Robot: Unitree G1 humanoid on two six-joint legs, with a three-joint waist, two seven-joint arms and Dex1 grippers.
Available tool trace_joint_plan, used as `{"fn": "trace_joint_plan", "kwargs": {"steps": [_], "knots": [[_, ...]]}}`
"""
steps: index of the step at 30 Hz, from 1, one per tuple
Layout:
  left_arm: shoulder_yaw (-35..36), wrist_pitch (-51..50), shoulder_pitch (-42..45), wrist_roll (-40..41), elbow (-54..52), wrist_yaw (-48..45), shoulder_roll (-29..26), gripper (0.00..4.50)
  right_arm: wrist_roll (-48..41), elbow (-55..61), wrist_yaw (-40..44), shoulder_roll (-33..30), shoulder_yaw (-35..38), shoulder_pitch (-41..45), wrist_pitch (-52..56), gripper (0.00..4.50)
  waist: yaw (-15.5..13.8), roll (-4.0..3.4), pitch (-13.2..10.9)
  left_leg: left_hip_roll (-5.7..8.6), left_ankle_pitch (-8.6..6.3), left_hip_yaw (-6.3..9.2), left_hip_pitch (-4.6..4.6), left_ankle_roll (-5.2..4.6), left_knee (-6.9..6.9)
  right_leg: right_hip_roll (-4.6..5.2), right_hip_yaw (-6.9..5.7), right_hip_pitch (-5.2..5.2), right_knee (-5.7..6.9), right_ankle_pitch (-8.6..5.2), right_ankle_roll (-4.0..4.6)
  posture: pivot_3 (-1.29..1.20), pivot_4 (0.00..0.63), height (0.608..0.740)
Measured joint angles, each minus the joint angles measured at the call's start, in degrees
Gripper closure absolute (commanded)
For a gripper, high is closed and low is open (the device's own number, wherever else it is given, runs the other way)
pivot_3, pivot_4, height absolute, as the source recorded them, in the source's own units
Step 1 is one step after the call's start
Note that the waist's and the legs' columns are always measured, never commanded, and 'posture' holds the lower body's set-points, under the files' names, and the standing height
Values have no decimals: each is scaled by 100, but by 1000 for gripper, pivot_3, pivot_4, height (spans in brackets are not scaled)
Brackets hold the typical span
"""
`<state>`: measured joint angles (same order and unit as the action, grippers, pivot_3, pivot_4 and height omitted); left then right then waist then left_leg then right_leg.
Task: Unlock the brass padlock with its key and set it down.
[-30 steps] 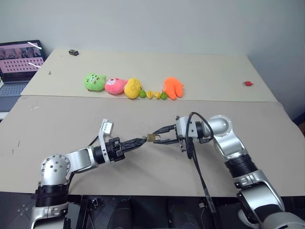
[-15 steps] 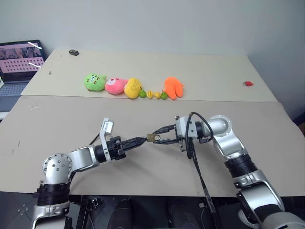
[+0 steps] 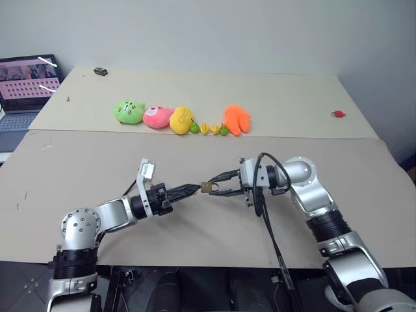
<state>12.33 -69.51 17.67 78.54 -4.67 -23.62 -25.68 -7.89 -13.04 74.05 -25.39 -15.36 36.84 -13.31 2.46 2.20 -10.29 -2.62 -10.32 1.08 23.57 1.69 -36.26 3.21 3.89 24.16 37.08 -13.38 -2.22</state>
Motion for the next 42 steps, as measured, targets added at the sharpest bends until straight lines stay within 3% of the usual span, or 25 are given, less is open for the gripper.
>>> {"fn": "trace_joint_plan", "kwargs": {"steps": [8, 24, 36, 42], "knots": [[-287, 567, -38, -931, -322, -673, -88, 4320, 37, -21, -48, -6, 1, 0, 0, 3635, -1, 0, 0, 0, 0, 0, 1, 0, 1, 0, 0, 1, -1, 0, 0, 0, 150, 722], [-120, 109, -58, -588, -277, -753, -157, 4320, -1, -13, -43, 1, -8, 5, -33, 3635, 1, 0, 0, 0, 0, 0, 2, 0, 1, 0, 0, 1, -1, -3, -5, 0, 150, 722], [-483, 1376, -60, -1997, -353, -1420, -155, 4320, 5, -22, -47, 7, -11, 15, -33, 3635, -3, 0, 0, 0, 0, -1, 5, 0, 1, 0, 0, 2, -4, -1, -2, 0, 150, 722], [-329, 890, -58, -1530, -337, -1327, -54, 4320, -1, -21, -47, 6, -10, 17, -33, 3635, 1, 1, -1, -1, 0, 0, 5, 0, 1, 0, 0, 2, -3, -3, -6, 0, 150, 722]]}}
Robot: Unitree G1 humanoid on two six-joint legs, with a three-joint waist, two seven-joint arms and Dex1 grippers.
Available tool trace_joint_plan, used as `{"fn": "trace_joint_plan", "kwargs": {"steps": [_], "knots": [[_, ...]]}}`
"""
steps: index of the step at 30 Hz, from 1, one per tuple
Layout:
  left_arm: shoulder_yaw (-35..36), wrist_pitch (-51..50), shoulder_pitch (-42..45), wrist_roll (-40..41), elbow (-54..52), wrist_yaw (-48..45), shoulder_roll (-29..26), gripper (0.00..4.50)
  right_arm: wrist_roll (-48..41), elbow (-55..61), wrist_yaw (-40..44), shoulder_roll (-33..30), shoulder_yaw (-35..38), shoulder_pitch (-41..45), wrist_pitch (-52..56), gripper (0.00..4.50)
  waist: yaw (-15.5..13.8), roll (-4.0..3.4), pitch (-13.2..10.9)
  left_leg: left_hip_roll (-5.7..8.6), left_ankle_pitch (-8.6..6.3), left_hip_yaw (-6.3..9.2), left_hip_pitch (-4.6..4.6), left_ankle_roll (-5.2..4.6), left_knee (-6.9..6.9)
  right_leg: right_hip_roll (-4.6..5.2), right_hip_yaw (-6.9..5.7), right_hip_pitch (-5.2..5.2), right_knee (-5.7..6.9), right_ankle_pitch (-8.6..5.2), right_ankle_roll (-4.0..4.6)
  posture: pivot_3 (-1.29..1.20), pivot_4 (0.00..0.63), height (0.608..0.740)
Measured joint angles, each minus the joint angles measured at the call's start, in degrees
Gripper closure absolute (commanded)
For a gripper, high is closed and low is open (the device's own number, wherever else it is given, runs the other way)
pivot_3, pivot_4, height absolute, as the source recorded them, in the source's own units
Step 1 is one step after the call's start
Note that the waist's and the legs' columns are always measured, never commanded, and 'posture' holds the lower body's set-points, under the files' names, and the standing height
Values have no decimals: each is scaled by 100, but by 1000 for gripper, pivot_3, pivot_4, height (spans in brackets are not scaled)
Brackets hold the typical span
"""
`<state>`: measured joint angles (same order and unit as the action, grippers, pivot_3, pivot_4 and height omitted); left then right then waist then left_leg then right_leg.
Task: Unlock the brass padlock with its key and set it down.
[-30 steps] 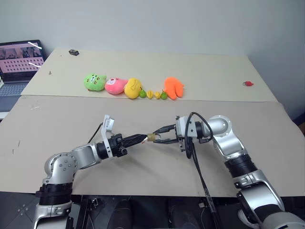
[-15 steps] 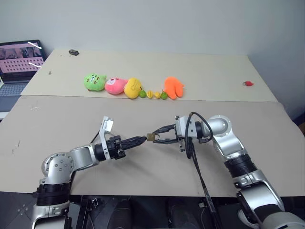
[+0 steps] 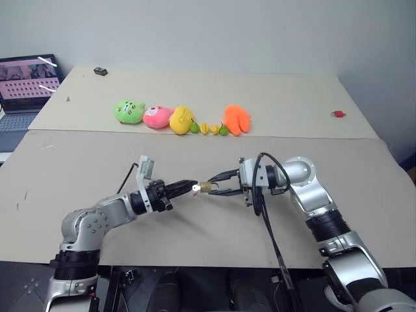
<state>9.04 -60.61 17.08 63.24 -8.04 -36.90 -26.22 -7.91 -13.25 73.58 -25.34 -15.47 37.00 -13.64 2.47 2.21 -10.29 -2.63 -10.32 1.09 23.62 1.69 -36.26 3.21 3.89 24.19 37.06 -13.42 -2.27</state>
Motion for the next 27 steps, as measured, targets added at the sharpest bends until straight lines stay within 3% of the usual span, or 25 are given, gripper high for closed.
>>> {"fn": "trace_joint_plan", "kwargs": {"steps": [7, 9, 14, 27], "knots": [[708, -383, 312, 728, 606, 846, 245, 4320, -1, -1, 0, 0, -1, 0, 0, 3635, 4, 0, 0, 1, 0, 3, -2, 0, -1, 0, -3, -2, 1, 0, -1, 0, 150, 722], [857, -368, 352, 763, 801, 1077, 307, 4102, -1, -4, 0, 0, -1, 1, -1, 3635, 0, 0, 0, 1, 0, 4, 0, 0, 0, 0, -3, -1, 1, 2, 3, 0, 150, 722], [1041, -450, 463, 920, 968, 1241, 330, 2397, -1, -24, 6, 1, -2, 3, -9, 3635, 2, 1, -1, 1, 0, 4, -1, 0, 0, 0, -4, -2, 1, 3, 4, 0, 150, 722], [600, -1344, 97, 1336, 448, 786, -66, 2397, -1, -31, 7, -3, -9, 4, -28, 3635, 3, 2, -1, 2, 0, 4, -1, 1, 0, 1, -4, -1, 2, 2, 3, 0, 150, 722]]}}
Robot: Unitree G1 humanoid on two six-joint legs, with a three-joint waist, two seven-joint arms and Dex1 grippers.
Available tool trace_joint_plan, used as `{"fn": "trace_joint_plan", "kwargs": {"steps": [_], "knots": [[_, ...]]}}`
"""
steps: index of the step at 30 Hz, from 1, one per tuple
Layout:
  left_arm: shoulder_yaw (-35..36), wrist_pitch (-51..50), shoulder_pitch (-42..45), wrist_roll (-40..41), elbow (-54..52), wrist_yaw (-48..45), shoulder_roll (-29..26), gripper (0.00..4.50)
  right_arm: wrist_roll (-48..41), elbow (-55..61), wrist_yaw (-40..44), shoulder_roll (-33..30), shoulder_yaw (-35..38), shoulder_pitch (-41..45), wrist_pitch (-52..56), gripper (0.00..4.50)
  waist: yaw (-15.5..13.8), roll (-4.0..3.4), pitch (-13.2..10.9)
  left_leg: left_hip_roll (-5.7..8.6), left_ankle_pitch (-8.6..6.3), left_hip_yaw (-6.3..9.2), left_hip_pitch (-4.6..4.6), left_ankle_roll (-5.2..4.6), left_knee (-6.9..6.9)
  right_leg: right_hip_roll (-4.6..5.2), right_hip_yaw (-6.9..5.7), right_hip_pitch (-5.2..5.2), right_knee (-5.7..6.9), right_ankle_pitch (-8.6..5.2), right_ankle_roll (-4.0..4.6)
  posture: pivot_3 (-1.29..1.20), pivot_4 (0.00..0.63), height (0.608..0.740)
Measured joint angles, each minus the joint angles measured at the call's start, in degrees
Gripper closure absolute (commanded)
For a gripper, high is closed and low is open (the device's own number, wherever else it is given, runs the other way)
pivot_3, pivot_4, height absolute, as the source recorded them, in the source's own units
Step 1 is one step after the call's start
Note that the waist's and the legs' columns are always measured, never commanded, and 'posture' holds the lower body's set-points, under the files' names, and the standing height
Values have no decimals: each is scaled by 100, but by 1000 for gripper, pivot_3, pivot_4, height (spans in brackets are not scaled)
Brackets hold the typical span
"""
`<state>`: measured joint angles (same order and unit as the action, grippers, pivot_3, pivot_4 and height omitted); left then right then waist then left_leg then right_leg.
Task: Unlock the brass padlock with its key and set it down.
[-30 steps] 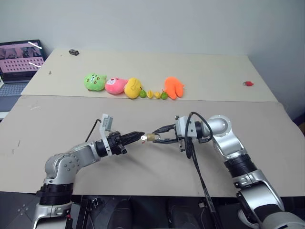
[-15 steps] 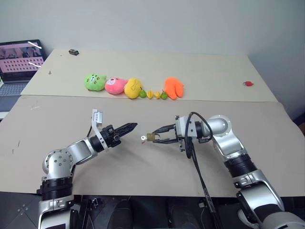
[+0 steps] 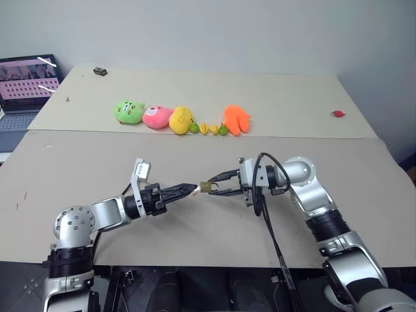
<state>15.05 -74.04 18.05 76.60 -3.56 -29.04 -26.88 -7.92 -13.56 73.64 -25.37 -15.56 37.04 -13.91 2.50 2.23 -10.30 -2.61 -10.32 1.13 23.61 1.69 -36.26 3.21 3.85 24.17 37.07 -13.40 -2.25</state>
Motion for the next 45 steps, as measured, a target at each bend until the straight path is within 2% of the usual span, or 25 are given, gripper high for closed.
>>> {"fn": "trace_joint_plan", "kwargs": {"steps": [10, 11, 12, 15, 16, 36, 45], "knots": [[-47, 81, 0, -146, 1, -124, -11, 2397, 0, 0, -2, 2, -6, 0, 0, 3635, 0, 0, 0, 0, 0, 0, 1, 0, 1, 0, 0, 1, 0, 0, 1, 0, 150, 722], [-64, 96, 1, -199, 0, -142, -11, 2903, 0, 0, -3, 2, -6, 0, 0, 3635, 0, 0, 0, 0, 0, 0, 1, 0, 1, 0, 0, 1, 0, 0, 1, 0, 150, 722], [-79, 113, 1, -229, 0, -152, -9, 3044, 0, 0, -3, 2, -6, 0, 0, 3635, 0, 0, 0, 0, 0, 0, 1, 0, 1, 0, 0, 1, 0, 0, 1, 0, 150, 722], [-132, 136, 1, -250, 0, -180, -2, 4222, 0, 0, -4, 2, -6, 0, 0, 3635, 0, 0, 0, 0, 0, 0, 1, 0, 1, 0, 0, 1, 0, 0, 1, 0, 150, 722], [-148, 137, 1, -255, 0, -188, -1, 4422, 0, 0, -4, 2, -6, 0, 0, 3635, -1, 0, 0, 0, 0, 1, 1, 0, 1, 0, 0, 1, 0, 0, 1, 0, 150, 722], [-339, 306, 110, -635, -1, -414, 64, 4422, 45, 0, -76, -7, -5, 0, 0, 3635, -5, 0, 0, 0, 0, 0, 2, 0, 0, 0, 0, 1, 0, 0, 1, 0, 150, 722], [-926, 1769, -93, -1961, -492, -1264, -28, 4422, 83, -52, -155, -49, 23, 0, 0, 3635, -2, 0, 0, 0, 0, -2, 3, 0, 2, 0, 0, 2, -3, 1, 3, 0, 150, 722]]}}
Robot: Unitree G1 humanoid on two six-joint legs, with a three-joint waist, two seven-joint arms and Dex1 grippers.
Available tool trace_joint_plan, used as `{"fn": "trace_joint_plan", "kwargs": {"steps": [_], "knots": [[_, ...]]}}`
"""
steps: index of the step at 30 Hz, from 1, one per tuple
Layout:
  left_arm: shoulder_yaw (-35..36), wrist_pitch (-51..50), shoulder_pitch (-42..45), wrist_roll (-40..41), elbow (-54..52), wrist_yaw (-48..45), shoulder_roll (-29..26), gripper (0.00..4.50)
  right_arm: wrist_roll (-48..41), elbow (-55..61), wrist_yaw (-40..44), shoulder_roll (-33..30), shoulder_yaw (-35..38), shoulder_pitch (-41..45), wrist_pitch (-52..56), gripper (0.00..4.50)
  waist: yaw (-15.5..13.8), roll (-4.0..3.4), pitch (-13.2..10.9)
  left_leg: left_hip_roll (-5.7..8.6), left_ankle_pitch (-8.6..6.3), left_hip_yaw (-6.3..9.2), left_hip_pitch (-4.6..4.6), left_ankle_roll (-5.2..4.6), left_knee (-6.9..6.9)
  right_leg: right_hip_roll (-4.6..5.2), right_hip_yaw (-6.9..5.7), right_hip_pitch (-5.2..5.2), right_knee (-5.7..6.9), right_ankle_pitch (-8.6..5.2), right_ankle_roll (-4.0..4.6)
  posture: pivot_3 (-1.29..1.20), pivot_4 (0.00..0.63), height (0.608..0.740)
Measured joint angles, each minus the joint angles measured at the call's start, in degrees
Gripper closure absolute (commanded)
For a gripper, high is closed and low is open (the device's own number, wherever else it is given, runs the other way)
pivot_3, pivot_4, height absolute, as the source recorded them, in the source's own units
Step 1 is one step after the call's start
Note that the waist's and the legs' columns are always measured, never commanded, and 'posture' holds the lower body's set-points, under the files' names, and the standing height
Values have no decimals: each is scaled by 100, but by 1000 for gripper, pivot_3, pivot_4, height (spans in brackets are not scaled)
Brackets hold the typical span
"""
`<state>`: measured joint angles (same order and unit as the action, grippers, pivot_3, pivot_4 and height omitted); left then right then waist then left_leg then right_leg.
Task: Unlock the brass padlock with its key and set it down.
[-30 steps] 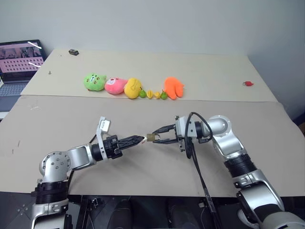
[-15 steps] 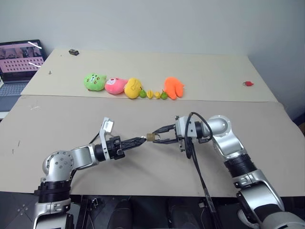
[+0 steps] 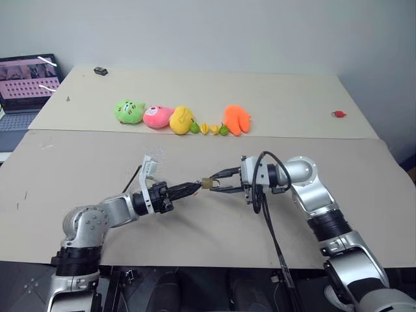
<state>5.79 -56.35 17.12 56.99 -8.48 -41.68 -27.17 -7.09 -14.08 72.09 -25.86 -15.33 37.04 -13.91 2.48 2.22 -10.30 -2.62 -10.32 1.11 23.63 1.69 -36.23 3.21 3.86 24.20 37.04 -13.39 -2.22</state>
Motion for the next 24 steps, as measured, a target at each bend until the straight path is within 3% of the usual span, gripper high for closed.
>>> {"fn": "trace_joint_plan", "kwargs": {"steps": [7, 15, 20, 24], "knots": [[-397, 1204, -381, -950, -303, -779, -259, 4422, 14, -1, 52, 44, -95, 0, -1, 3635, -5, 0, 0, 0, 0, -1, 1, 0, 0, 1, 0, 0, 0, -1, 0, 0, 150, 722], [-589, 1665, -483, -1501, -298, -1140, -318, 4422, 7, -1, 67, 49, -107, 22, -60, 3635, -4, 0, 0, -1, 0, -1, 2, -1, -1, 0, 1, 1, 0, -4, -6, 0, 150, 722], [-570, 1640, -490, -1509, -298, -1152, -270, 4422, 5, -1, 78, 49, -107, 22, -62, 3635, -5, 0, 0, -1, 0, 0, 2, -1, -1, 0, 0, 1, 0, -4, -7, 0, 150, 722], [-84, 363, -263, -461, 39, -507, 20, 4422, -10, 0, 84, 51, -107, 38, -63, 3635, 0, 1, -1, -2, 0, 5, 3, -1, -5, -1, -2, 1, 5, -16, -28, 0, 150, 722]]}}
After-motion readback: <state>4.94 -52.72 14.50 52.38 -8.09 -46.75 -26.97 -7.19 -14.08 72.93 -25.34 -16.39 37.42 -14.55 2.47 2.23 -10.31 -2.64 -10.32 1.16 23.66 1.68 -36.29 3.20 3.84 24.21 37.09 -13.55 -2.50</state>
